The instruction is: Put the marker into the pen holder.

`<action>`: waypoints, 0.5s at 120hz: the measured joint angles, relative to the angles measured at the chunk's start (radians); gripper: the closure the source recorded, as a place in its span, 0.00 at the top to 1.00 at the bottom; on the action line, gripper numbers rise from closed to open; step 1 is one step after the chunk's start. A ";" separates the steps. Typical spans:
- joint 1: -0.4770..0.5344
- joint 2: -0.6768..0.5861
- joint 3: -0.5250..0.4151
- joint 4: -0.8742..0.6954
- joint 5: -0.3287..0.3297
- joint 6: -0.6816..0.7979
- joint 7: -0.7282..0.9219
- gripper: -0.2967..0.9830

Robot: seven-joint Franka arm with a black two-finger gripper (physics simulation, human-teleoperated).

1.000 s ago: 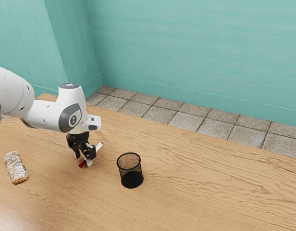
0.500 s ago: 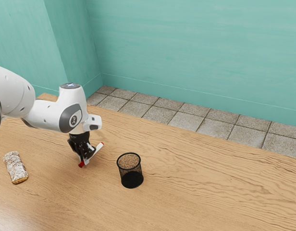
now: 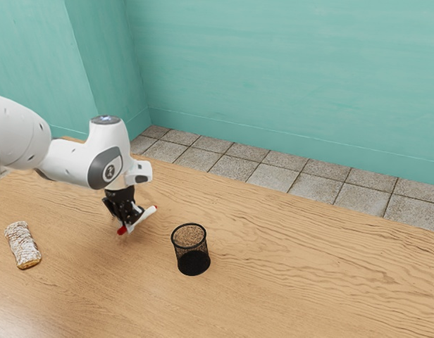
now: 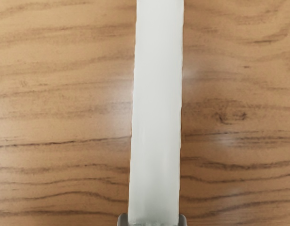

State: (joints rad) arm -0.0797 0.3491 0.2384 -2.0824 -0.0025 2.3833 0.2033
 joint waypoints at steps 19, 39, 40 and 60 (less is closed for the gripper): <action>-0.030 -0.062 -0.001 0.087 0.038 -0.037 -0.016 0.15; -0.096 -0.098 -0.008 0.230 0.068 -0.172 -0.027 0.15; -0.100 -0.099 -0.009 0.237 0.069 -0.182 -0.027 0.15; -0.170 -0.109 -0.012 0.356 0.061 -0.436 -0.031 0.15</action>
State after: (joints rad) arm -0.2494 0.2404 0.2265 -1.7265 0.0585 1.9472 0.1718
